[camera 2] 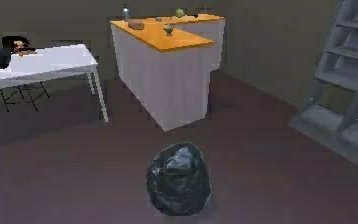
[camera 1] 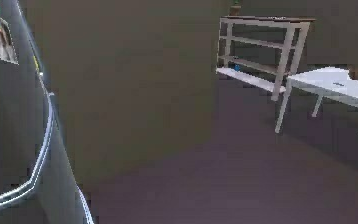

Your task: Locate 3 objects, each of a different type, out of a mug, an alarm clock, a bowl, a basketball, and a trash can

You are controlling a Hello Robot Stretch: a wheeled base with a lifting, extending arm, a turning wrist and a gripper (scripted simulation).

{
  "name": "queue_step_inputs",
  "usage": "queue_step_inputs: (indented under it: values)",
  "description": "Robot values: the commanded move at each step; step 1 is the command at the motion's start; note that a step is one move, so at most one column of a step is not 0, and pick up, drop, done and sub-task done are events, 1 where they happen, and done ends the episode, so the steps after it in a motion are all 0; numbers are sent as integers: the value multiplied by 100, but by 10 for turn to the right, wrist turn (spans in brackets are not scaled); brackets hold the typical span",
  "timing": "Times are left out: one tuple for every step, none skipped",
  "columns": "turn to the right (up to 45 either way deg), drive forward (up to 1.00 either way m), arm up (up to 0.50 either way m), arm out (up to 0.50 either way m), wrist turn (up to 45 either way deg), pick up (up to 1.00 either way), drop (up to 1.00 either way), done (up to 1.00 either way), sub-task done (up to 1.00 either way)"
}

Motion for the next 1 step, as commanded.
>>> queue_step_inputs:
  values:
    - [450, 0, 0, 0, 0, 0, 0, 0, 0]
